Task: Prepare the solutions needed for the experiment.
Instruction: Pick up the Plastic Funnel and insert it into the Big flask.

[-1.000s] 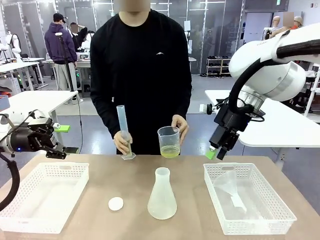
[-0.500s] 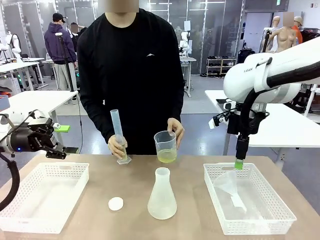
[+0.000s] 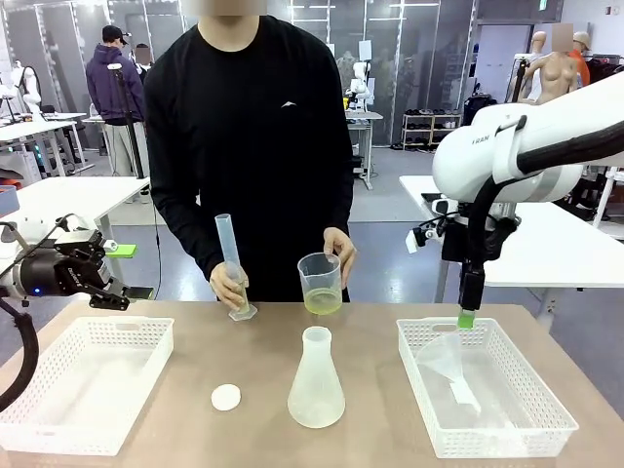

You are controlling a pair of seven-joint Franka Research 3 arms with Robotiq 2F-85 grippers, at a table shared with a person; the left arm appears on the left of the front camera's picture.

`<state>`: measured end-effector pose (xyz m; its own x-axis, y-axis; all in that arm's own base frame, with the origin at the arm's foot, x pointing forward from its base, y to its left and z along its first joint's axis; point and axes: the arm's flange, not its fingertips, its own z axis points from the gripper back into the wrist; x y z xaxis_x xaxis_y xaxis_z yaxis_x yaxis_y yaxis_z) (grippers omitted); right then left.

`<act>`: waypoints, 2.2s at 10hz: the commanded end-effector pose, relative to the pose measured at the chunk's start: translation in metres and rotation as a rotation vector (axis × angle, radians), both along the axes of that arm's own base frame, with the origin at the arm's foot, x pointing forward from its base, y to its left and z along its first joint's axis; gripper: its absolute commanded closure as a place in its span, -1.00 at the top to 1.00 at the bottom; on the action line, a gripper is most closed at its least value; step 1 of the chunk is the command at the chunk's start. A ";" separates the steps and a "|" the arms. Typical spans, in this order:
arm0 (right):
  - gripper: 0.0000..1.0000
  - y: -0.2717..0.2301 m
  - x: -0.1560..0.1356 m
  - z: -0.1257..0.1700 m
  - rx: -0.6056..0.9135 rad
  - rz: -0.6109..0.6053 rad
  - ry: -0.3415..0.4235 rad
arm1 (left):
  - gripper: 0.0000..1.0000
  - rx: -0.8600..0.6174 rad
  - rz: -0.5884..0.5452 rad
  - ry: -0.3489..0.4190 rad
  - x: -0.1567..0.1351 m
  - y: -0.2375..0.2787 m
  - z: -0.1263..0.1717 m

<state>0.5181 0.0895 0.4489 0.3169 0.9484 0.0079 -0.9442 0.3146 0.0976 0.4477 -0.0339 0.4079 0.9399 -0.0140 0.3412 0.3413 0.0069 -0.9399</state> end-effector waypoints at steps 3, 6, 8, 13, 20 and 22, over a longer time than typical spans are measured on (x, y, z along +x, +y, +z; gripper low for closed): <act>1.00 0.005 0.030 -0.023 0.060 0.484 -0.293 | 1.00 -0.007 0.004 -0.014 -0.001 -0.001 0.001; 1.00 0.015 0.036 -0.018 -0.024 0.436 -0.263 | 1.00 -0.007 0.004 -0.014 -0.001 -0.001 0.001; 1.00 0.015 0.036 -0.018 -0.024 0.436 -0.263 | 1.00 -0.007 0.004 -0.014 -0.001 -0.001 0.001; 1.00 0.021 0.034 -0.033 0.042 0.389 -0.076 | 1.00 -0.007 0.004 -0.014 -0.001 -0.001 0.001; 1.00 0.015 0.043 -0.065 0.093 0.423 0.062 | 1.00 -0.007 0.004 -0.014 -0.001 -0.001 0.001; 1.00 0.013 0.048 -0.074 0.103 0.434 0.118 | 1.00 -0.007 0.004 -0.014 -0.001 -0.001 0.001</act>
